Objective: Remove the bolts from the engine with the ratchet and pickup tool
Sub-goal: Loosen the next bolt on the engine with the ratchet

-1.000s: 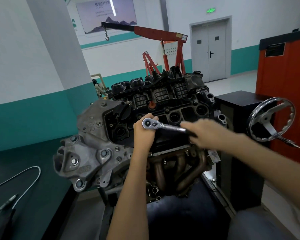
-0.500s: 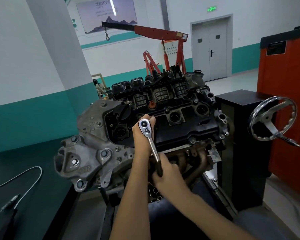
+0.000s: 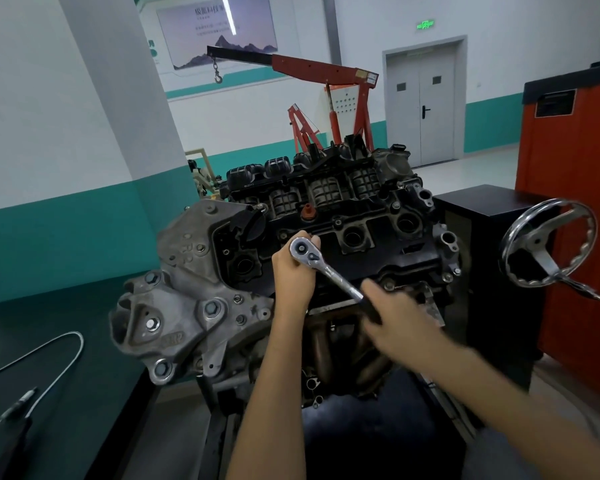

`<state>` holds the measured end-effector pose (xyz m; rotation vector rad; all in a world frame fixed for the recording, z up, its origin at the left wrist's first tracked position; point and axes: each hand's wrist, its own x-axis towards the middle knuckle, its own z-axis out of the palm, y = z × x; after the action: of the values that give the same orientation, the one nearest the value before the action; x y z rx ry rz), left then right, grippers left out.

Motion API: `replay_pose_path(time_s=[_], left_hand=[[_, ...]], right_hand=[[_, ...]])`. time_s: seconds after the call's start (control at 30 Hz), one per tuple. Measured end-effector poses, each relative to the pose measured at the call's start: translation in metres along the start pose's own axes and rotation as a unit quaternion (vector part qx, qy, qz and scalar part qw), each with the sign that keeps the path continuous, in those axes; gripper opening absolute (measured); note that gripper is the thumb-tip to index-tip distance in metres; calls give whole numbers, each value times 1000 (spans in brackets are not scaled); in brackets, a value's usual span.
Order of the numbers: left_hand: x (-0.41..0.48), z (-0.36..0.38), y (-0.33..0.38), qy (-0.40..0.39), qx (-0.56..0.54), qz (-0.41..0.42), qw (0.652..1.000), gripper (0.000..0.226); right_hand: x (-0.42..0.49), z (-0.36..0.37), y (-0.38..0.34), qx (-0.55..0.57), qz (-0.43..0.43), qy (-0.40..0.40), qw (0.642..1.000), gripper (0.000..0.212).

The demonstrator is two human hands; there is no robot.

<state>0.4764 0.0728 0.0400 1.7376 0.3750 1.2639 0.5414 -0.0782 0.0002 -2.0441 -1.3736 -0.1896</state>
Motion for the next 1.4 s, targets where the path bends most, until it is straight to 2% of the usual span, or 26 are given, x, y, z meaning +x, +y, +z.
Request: replay_pose_path(time_s=[0.07, 0.1, 0.17, 0.23, 0.3, 0.4, 0.5, 0.57, 0.6, 0.7, 0.77, 0.8, 0.87, 0.9, 0.97, 1.03, 1.1, 1.13, 1.23, 1.3, 1.4], left_hand=[[2, 4, -1, 14, -2, -5, 1000, 54], [4, 5, -1, 24, -9, -12, 1000, 59], [7, 5, -3, 44, -31, -47, 997, 64], [8, 4, -7, 62, -58, -64, 994, 61], [5, 2, -7, 45, -38, -46, 997, 55], [6, -1, -6, 3, -1, -24, 1000, 54], [10, -5, -1, -28, 27, -6, 999, 58], [9, -6, 1, -30, 30, -2, 999, 56], [7, -7, 1, -23, 15, -6, 1000, 54], [3, -3, -3, 16, -11, -16, 1000, 45], [2, 3, -1, 34, 11, -16, 999, 47], [2, 5, 1, 39, 23, -16, 999, 48], [2, 6, 1, 49, 28, -14, 998, 47], [2, 5, 1, 56, 36, -10, 998, 45], [3, 2, 0, 58, 52, -9, 997, 42], [4, -3, -2, 34, 60, -19, 997, 45], [4, -9, 0, -2, 73, 1, 997, 49], [6, -13, 1, -20, 80, 23, 996, 49], [12, -20, 9, -94, 128, 89, 983, 40], [14, -19, 12, -139, 130, 79, 979, 46], [8, -15, 12, -108, 72, 49, 990, 51]], right_hand=[[-19, 37, -22, 155, 51, 18, 986, 27], [-22, 54, -33, 197, 56, 28, 978, 27], [-21, 73, -48, 258, 55, 30, 964, 31], [-17, 71, -44, 264, 52, 18, 963, 36], [-12, 53, -25, 196, 37, -12, 980, 40], [12, -3, 14, 0, -40, -43, 998, 42], [55, -66, 31, -223, -156, -47, 961, 32], [73, -81, 28, -292, -198, -36, 935, 33], [72, -79, 26, -292, -195, -31, 936, 32], [34, -37, 18, -191, -105, 4, 976, 29], [1, 0, 2, -30, -6, 13, 999, 28], [-11, 15, -10, 81, 27, 0, 996, 26], [-22, 41, -36, 283, 45, -27, 958, 20], [-23, 47, -46, 337, 48, -33, 940, 15], [-18, 45, -49, 367, 68, -36, 927, 7], [-6, 26, -35, 318, 88, -42, 943, 15], [13, -2, -15, 149, 51, -59, 986, 27], [25, -18, -8, 59, 21, -70, 996, 28], [62, -66, 1, -141, -69, -74, 985, 19], [78, -89, 0, -205, -112, -83, 969, 14], [75, -89, -1, -190, -99, -81, 973, 15]])
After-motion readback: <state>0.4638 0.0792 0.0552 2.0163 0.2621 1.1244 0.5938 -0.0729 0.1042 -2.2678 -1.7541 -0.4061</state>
